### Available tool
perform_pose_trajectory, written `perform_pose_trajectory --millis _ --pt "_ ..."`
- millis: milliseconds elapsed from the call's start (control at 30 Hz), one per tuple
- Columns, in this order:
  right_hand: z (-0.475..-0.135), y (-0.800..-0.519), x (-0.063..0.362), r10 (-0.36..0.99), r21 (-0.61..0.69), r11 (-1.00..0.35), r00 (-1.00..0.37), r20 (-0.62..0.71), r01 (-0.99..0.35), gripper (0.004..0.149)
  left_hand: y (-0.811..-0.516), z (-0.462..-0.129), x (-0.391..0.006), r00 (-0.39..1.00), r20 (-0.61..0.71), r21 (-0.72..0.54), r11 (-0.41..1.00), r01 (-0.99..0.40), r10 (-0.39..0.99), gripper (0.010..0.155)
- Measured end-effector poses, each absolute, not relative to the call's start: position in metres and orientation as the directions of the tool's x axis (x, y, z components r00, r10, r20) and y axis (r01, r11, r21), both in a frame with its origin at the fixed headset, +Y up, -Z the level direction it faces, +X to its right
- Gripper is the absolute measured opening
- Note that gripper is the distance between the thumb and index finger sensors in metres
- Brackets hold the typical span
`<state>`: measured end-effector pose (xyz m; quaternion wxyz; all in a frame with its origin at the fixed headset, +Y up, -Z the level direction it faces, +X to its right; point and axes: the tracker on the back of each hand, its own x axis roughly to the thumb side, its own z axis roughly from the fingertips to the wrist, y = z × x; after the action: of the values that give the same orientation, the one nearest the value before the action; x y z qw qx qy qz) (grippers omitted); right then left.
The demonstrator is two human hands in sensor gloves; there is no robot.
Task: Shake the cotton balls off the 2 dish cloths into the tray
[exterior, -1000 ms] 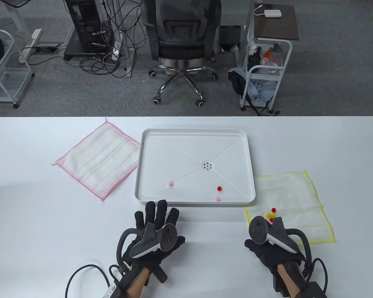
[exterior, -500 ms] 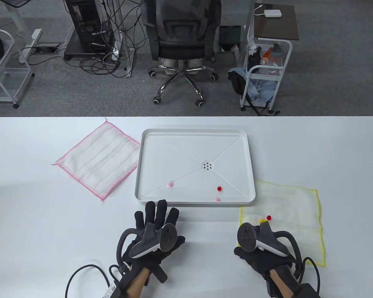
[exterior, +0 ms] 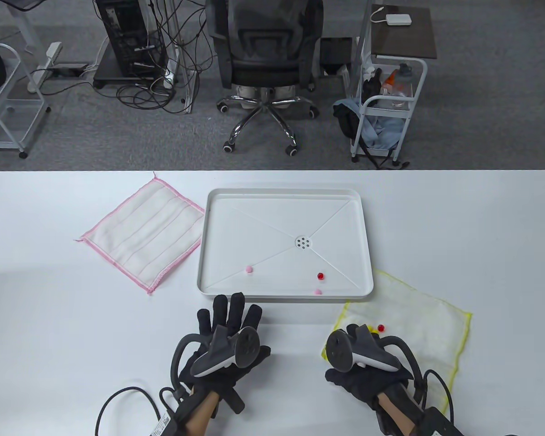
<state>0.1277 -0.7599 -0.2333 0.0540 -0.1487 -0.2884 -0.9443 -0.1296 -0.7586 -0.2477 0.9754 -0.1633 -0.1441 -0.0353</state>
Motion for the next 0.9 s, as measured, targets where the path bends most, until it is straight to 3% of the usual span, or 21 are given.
perform_pose_trajectory --millis 900 --pt "-0.263 -0.768 0.059 -0.053 0.583 -0.752 -0.91 0.41 0.306 0.071 -0.756 -0.252 -0.146 0.983 0.179 -0.375 0.926 0.039 0.032 0.081"
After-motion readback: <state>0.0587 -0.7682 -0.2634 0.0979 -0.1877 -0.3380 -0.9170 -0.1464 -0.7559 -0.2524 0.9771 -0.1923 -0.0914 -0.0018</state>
